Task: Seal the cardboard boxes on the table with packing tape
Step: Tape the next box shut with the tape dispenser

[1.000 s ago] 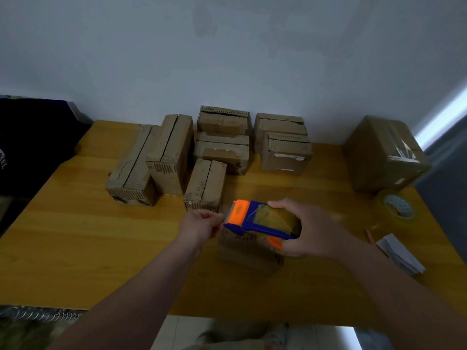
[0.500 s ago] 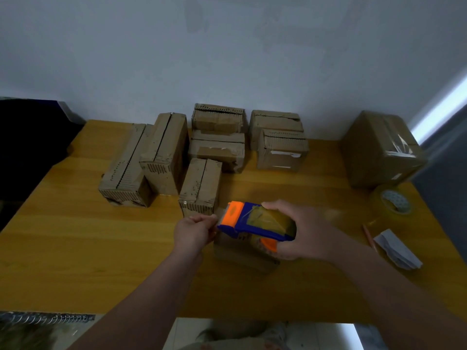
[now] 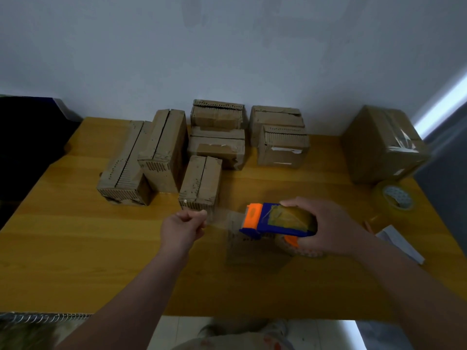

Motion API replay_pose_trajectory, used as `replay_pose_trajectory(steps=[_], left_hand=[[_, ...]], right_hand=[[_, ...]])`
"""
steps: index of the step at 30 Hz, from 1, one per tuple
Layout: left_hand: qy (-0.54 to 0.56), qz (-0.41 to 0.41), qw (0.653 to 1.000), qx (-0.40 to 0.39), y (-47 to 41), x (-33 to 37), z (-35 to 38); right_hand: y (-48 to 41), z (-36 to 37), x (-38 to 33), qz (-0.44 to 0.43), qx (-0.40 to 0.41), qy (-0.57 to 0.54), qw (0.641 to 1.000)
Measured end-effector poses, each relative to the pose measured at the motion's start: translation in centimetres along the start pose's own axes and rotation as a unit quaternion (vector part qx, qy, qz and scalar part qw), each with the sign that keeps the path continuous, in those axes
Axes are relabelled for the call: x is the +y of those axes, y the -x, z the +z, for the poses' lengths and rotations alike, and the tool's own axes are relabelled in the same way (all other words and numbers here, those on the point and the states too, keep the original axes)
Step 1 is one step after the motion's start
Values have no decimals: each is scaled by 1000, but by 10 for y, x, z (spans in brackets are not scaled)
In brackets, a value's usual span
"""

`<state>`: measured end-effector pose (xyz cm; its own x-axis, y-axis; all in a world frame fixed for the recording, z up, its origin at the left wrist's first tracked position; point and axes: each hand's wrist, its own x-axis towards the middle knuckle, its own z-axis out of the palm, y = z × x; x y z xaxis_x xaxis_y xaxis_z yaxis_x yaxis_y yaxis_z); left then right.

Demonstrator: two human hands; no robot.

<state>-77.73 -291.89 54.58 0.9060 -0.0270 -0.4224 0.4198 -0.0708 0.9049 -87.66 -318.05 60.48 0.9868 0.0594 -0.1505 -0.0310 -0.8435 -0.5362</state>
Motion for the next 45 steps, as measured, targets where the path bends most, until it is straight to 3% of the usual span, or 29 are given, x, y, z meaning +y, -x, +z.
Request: replay_pose_trajectory(steps=[10, 13, 18, 32, 36, 40, 45], left_hand=[[125, -48, 990, -35, 22, -8, 13], [141, -29, 989, -39, 28, -6, 19], [90, 7, 996, 17, 33, -12, 21], [24, -21, 988, 152, 49, -34, 38], [-26, -33, 984, 175, 46, -44, 42], [-114, -42, 979, 163, 38, -57, 45], [-238, 6, 965, 109, 30, -63, 49]], right_hand=[[7, -34, 0, 43, 8, -131, 990], [9, -35, 5, 52, 0, -125, 991], [8, -37, 8, 30, -25, -68, 997], [-12, -38, 24, -12, -117, -58, 991], [-13, -31, 27, -27, -118, 13, 993], [-12, -22, 35, -1, -124, -14, 992], [-15, -19, 40, 0, -116, -3, 993]])
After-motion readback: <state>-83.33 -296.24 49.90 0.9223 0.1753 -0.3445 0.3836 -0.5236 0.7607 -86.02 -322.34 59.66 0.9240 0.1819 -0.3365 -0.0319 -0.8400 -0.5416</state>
